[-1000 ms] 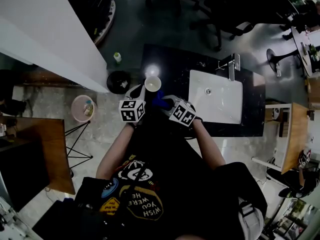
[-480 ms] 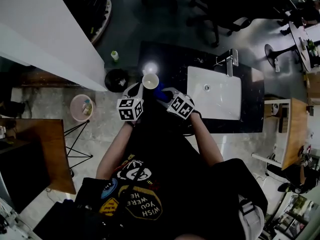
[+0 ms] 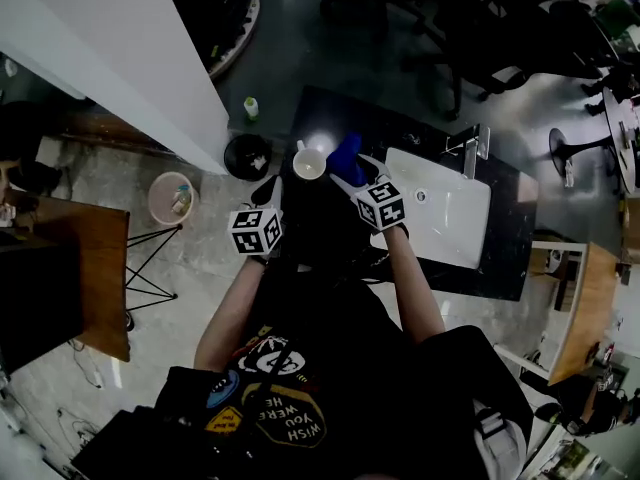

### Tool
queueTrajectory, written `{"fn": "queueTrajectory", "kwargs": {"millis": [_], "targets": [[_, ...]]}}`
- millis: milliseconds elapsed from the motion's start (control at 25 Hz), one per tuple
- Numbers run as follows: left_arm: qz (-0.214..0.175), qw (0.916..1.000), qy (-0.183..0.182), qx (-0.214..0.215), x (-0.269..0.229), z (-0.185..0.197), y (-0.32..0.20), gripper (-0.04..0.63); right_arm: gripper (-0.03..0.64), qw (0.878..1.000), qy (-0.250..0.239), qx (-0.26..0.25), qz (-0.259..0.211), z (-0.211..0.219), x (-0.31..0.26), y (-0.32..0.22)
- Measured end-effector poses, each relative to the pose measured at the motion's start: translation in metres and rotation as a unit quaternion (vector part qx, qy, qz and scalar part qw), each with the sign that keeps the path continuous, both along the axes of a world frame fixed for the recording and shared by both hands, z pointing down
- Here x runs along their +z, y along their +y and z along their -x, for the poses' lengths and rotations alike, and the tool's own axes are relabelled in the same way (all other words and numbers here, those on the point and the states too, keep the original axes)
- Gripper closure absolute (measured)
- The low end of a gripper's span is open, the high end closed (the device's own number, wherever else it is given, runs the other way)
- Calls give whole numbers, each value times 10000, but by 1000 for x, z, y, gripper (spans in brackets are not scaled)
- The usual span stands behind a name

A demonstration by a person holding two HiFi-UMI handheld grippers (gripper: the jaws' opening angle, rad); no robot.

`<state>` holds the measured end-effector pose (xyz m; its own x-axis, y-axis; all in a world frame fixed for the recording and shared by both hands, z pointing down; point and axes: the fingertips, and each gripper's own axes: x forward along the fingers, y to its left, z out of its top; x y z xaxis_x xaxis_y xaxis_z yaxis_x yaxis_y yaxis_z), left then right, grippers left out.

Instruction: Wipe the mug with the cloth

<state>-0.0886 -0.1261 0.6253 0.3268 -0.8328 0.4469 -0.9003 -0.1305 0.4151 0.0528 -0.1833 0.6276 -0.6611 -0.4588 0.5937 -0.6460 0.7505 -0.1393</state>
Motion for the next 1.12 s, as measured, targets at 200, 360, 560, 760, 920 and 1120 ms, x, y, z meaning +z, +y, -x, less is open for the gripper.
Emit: {"fn": "queueTrajectory", "kwargs": {"millis": [200, 360, 560, 760, 920, 1120], "targets": [[-239, 9988, -232, -361, -30, -12, 35, 592, 615, 9944, -983, 270, -285, -19, -35, 26], [-464, 9968, -426, -487, -49, -41, 59, 592, 615, 9944, -783, 200, -687, -36, -44, 50], [-635, 9952, -659, -359, -58, -86, 81, 592, 615, 9918, -930, 53, -874, -53, -57, 77], [-696, 9944, -731, -329, -60, -118, 99, 592, 615, 9909, -1044, -132, -840, -71, -58, 105], [-747, 9933, -771, -419, -63, -127, 110, 592, 615, 9901, -1097, -271, -834, -78, -57, 118], [-747, 9926, -754, -595, -66, -131, 123, 592, 615, 9884, -1187, -390, -860, -84, -61, 130]]}}
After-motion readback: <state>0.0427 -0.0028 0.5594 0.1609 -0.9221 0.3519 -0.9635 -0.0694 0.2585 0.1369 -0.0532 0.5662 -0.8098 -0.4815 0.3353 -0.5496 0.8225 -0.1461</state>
